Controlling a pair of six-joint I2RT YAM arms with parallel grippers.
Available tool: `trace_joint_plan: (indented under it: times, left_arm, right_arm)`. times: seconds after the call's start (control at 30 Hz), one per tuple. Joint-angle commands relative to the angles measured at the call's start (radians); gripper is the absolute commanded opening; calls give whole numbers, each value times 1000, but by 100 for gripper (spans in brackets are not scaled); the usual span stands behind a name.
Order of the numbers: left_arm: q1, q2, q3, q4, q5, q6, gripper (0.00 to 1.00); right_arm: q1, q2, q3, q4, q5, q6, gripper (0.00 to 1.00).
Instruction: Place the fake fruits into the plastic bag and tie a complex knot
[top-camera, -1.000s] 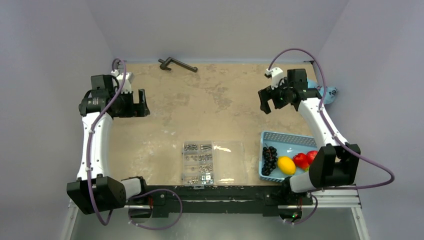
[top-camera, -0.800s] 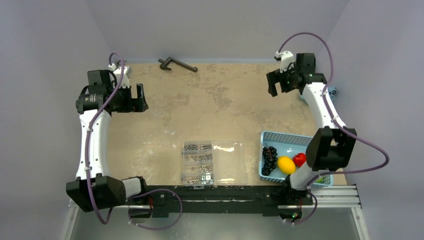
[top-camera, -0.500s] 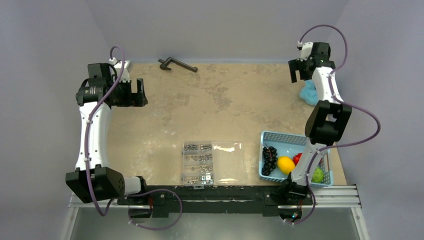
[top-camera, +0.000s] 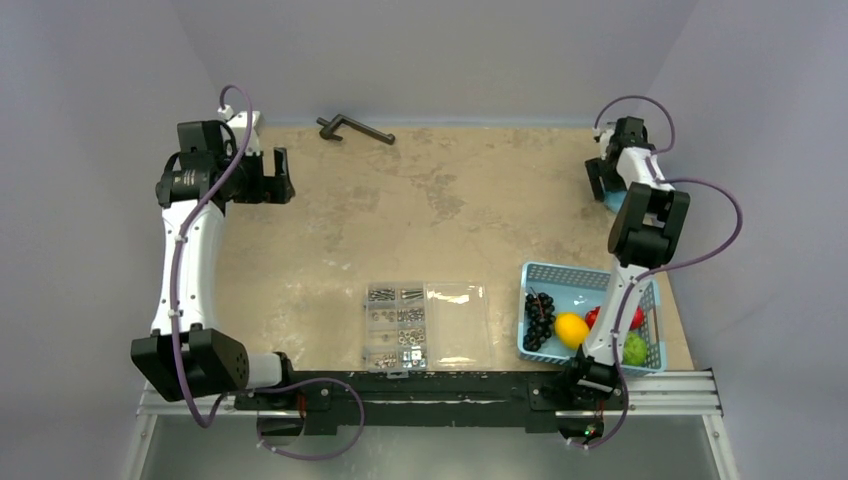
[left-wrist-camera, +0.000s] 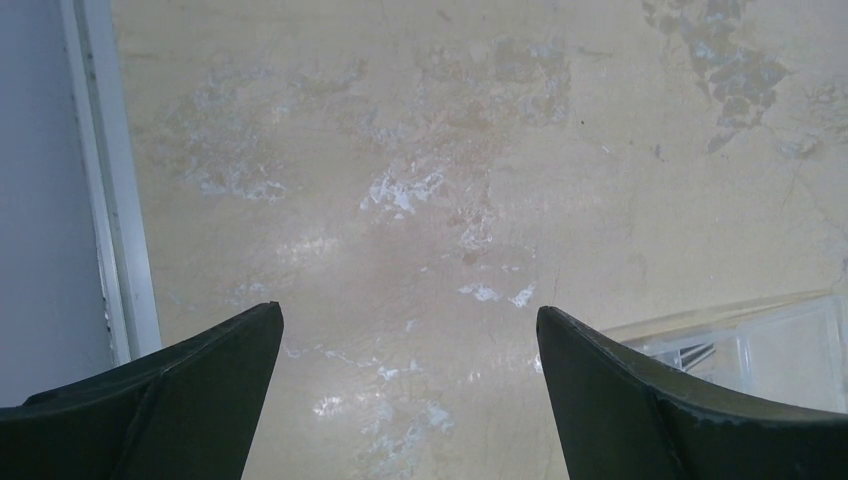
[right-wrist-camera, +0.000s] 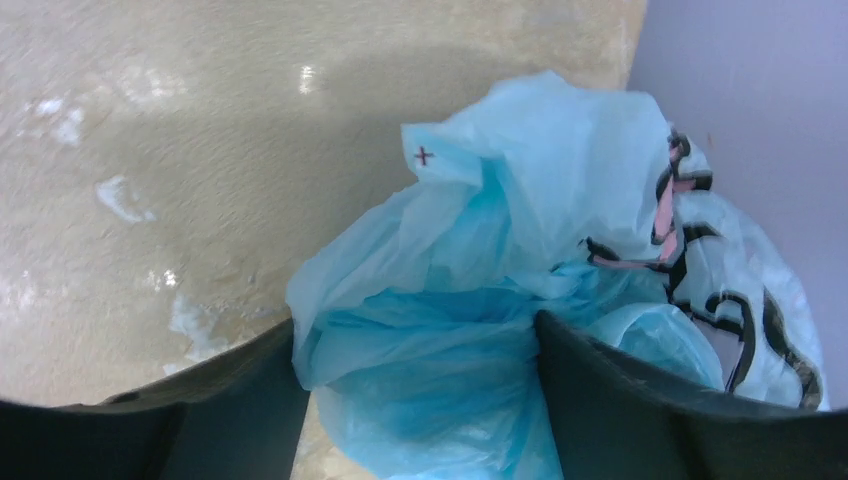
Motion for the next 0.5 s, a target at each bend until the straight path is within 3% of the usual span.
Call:
trace_joint_plan:
  times: [0.0, 0.13, 0.17, 0.3, 0.47]
  left_arm:
    - [-4, -94, -41, 181, 13, -1, 100]
    - [-5, -131, -84, 259, 89, 70, 100]
    - [-5, -122, -69, 237, 123, 99, 100]
    - [-4, -74, -13, 153, 262, 125, 100]
    - [-4, -61, -76, 237, 431, -7, 100]
  right_arm:
    - [1, -12, -2, -77, -89, -32, 59]
    - [24, -93, -2, -151, -290, -77, 7]
    - [37, -120, -2, -176, -347, -91, 0]
    - [130, -236, -9, -259, -570, -142, 0]
    - [323, -395, -86, -267, -777, -183, 0]
